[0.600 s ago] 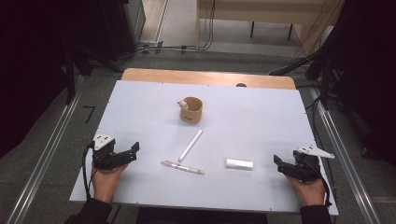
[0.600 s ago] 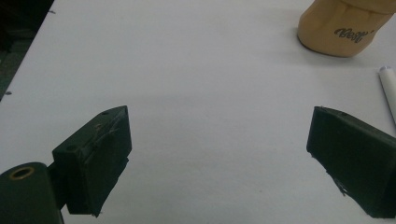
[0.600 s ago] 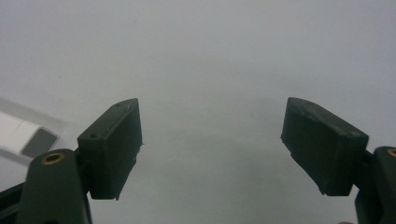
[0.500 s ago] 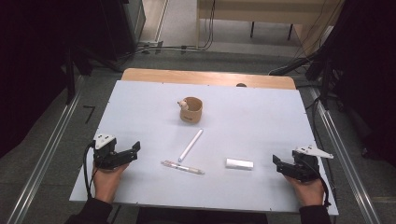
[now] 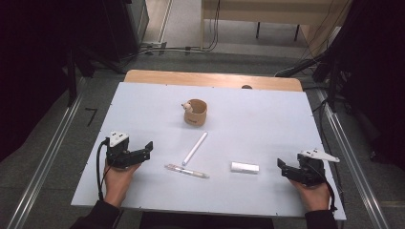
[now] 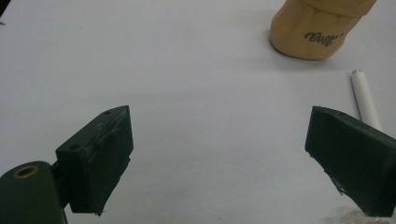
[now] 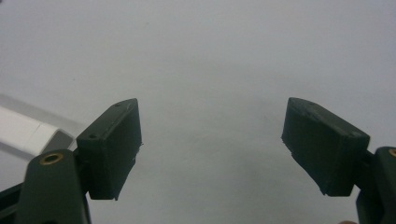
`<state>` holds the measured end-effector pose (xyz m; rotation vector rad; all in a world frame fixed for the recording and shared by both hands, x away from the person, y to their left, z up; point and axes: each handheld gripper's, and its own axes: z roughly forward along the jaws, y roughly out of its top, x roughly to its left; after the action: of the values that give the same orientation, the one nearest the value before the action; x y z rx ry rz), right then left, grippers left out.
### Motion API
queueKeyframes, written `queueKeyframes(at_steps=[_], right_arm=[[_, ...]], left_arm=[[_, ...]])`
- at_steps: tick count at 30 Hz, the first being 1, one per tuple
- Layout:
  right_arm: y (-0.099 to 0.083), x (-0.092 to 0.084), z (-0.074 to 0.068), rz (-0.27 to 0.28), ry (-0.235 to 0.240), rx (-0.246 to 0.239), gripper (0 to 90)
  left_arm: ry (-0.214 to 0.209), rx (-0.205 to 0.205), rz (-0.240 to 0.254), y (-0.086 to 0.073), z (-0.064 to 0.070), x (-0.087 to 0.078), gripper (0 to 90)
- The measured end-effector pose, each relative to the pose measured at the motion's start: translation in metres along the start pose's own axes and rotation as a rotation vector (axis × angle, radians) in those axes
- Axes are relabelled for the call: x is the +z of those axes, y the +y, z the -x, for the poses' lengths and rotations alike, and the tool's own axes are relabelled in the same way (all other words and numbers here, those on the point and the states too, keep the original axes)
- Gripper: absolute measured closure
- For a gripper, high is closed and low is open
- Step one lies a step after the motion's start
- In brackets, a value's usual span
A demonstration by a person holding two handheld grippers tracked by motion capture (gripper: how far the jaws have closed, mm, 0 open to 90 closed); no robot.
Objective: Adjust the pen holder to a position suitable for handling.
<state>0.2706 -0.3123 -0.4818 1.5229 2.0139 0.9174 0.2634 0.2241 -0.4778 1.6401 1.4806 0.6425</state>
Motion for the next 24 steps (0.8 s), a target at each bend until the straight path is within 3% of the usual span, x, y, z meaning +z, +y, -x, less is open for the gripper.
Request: queueKeyframes(at_steps=[5,24], right_arm=[[0.000,0.000,0.000,-0.003,-0.003,0.000,18.3],[-0.001,0.000,0.003,-0.005,-0.001,0.008,18.3]], left_arm=[[-0.017,-0.022,0.004,0.008,0.005,0.008,7.8],[-0.064,-0.012,0.017,0.039,0.032,0.044,14.1]])
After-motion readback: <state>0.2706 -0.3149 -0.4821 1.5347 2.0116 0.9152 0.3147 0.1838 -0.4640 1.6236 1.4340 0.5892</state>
